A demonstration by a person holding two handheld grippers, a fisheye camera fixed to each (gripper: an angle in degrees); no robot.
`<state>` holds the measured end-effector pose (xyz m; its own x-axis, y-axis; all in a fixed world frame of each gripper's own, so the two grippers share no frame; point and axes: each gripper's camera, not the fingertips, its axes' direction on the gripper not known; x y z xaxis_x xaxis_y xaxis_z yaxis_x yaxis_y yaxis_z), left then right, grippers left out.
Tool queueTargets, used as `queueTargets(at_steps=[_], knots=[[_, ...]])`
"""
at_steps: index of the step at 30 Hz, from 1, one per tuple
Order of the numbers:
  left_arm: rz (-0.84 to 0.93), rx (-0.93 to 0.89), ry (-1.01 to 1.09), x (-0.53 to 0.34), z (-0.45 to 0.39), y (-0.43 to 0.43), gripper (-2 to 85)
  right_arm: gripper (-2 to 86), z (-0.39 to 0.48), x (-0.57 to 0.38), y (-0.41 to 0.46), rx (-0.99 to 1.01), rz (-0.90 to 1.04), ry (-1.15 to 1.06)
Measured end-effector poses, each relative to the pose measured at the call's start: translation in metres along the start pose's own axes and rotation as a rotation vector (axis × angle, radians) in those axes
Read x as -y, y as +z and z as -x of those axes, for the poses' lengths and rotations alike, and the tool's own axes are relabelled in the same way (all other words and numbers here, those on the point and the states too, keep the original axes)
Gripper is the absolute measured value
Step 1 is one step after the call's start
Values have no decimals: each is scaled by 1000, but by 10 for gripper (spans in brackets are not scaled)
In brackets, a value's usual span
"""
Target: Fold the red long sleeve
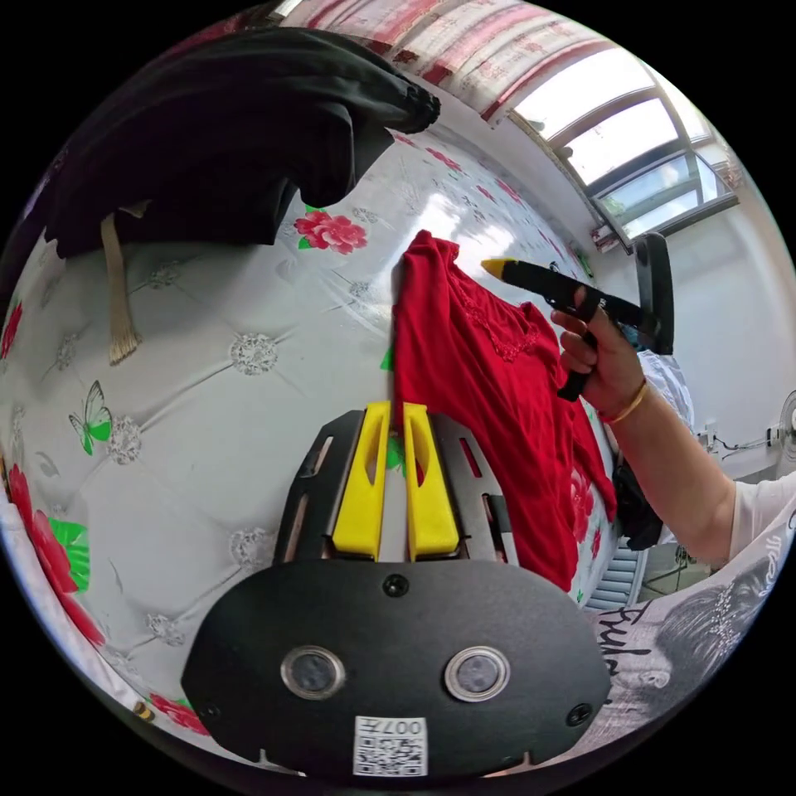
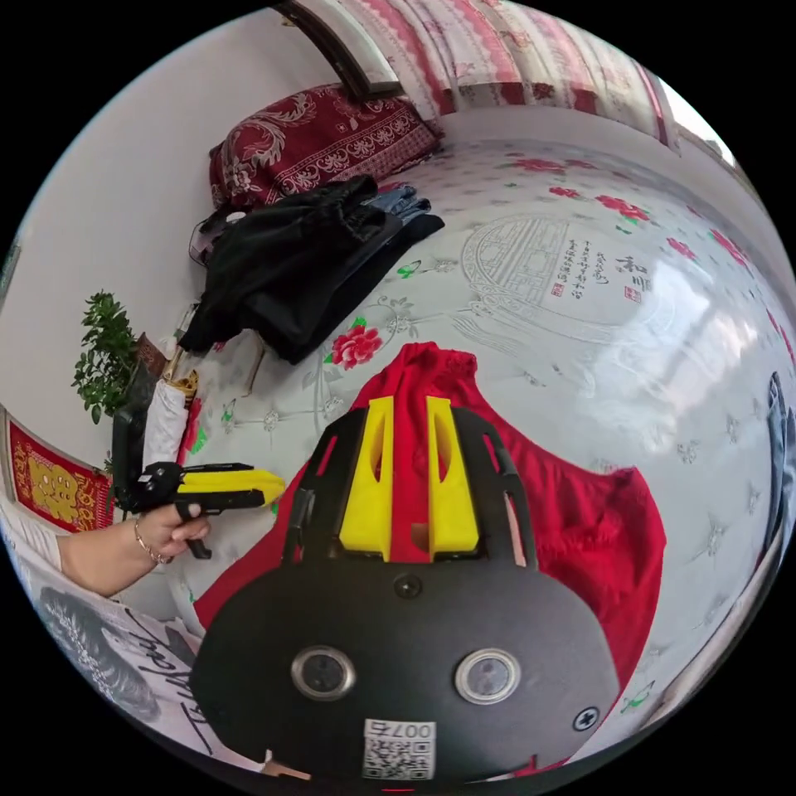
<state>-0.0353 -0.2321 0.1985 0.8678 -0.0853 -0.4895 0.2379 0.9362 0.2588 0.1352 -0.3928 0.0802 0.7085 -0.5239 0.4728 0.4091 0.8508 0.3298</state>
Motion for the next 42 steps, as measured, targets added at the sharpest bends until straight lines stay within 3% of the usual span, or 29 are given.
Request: queueTargets(at_steps=[8,12,14,16,19,22,24,26,30,37,40,42], knots=[[49,99,73,-69,-46,-51,4,11,75,-206,-96,-130,162,-75],[123,105,107,-106,-82,-51,-4,3,101,-303,-84,-168,457,-2],[176,105,134,-130,-110,-49,-8,2,99,-316,-109,-169,328,69],[210,123,164,-145,-134,-50,-9,4,84,-315,-125,-168,345,156],[219,141,209,-167,-168,-61,-9,13,36,-326,-188,-212,158,352],[200,167,213,-184,-189,-79,-10,40,-44,-371,-265,-199,-76,719],[191,181,208,-194,-197,-89,-10,63,-99,-425,-322,-149,-330,1008],[200,199,188,-206,-203,-97,-10,80,-130,-459,-348,-97,-493,1173],[206,206,146,-220,-210,-107,-10,98,-181,-492,-355,-11,-575,1402],[172,245,99,-235,-230,-128,-10,27,-217,-489,-355,-83,-485,1502],[160,264,79,-240,-232,-137,-10,5,-222,-461,-383,-70,-534,1345],[155,268,62,-243,-232,-142,-10,1,-207,-414,-417,-62,-606,1108]])
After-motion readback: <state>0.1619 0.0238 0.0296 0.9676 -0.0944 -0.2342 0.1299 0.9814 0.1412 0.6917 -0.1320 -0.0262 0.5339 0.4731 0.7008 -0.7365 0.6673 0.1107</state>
